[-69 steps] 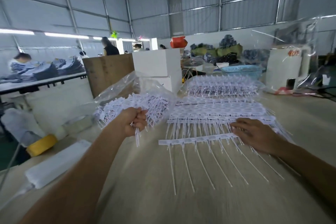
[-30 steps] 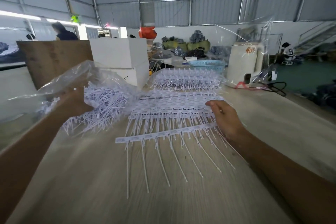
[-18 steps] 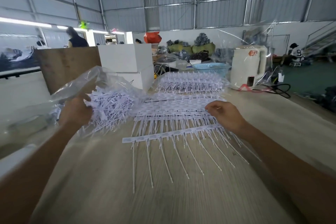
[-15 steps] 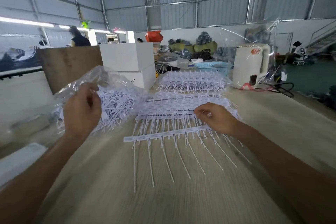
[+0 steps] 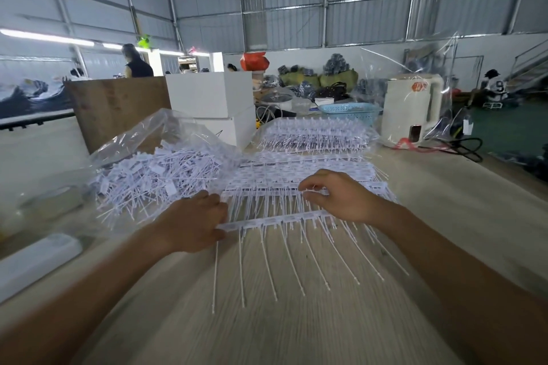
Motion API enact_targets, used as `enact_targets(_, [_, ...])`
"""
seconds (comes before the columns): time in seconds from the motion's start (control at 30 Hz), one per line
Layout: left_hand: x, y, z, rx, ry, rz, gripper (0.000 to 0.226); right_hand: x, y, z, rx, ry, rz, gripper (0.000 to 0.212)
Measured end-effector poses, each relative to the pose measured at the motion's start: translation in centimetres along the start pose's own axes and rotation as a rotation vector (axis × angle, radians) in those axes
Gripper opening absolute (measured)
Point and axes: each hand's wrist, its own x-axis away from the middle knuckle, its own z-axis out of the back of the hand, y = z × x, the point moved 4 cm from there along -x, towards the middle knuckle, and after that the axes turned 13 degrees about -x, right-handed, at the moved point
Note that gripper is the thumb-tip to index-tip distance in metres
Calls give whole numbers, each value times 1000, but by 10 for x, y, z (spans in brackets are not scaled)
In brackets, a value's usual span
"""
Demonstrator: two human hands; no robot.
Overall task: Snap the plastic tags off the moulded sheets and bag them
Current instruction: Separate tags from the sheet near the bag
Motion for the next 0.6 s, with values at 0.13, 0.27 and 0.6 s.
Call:
enact_targets(0.13, [0, -3, 24, 148, 68, -49, 21, 1, -18, 8, 32, -38, 47, 29])
enact_targets(0.27, [-1, -28, 88, 676, 88, -104, 14, 0, -47, 39, -94, 128, 142, 27])
enact_targets(0.6, [-4, -31, 220, 1308, 746, -77, 4, 18, -114, 91, -214, 492, 267, 22])
